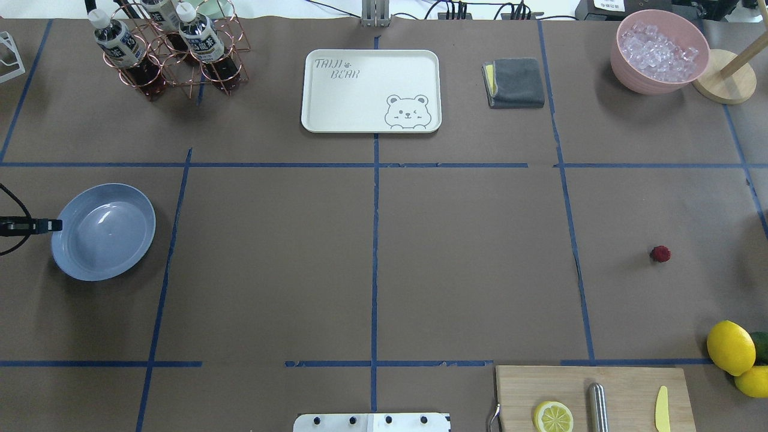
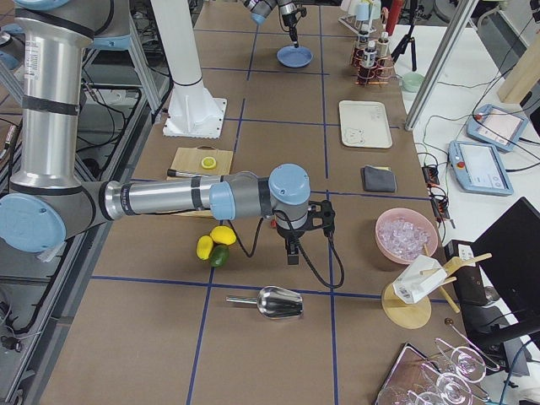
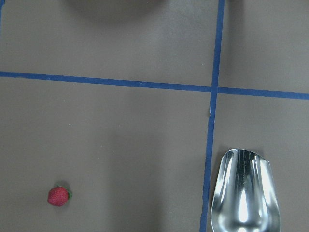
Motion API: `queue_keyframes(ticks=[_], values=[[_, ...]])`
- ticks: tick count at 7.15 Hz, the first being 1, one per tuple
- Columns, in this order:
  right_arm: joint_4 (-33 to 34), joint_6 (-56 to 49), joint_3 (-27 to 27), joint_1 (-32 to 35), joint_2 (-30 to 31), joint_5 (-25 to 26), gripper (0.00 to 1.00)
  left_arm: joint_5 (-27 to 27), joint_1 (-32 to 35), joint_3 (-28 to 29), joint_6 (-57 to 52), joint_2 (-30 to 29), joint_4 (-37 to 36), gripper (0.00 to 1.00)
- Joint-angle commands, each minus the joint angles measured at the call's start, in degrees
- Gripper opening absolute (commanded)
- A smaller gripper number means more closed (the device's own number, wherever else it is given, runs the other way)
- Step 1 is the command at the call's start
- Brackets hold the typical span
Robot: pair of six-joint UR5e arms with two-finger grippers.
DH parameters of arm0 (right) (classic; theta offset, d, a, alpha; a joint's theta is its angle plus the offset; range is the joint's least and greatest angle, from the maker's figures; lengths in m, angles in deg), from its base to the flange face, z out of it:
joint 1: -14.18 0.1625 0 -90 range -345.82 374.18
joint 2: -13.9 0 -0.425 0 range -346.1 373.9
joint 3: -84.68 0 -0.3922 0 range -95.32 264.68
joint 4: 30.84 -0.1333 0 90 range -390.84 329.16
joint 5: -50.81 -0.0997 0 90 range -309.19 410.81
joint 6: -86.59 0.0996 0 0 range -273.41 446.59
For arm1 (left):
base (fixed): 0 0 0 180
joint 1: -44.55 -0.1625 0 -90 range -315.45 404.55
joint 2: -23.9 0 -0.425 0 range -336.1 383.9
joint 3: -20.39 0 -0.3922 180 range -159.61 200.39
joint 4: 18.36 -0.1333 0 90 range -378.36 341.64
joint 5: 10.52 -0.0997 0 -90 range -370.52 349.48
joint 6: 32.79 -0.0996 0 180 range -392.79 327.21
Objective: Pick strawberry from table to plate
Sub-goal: 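Reach the left gripper to the light blue plate and grasp its rim, then slide the light blue plate with the left gripper toward the table center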
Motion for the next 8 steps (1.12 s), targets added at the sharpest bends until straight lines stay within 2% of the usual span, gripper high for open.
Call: queue_keyframes(ticks=[1,3,5,6,8], values=[[-0.02,0.00,-0.08,0.00,0.00,-0.09,1.00,0.82,0.02,-1.99,0.10,0.00,0.12,0.00],[-0.02,0.00,-0.08,0.00,0.09,-0.09,1.00,8.35,0.02,-7.60,2.54,-2.36,-4.69,0.00],[-0.11,0.00,-0.26,0.00,0.44,-0.26,1.00,7.95,-0.24,-15.77,9.92,-9.36,-17.92,0.00],[-0.20,0.00,-0.26,0.00,0.44,-0.96,1.00,7.08,-1.72,-16.15,11.86,-14.63,-22.86,0.00],[-0.11,0.00,-0.61,0.00,0.44,-1.05,1.00,-4.31,-12.58,-15.98,19.67,-26.92,-35.67,0.00]])
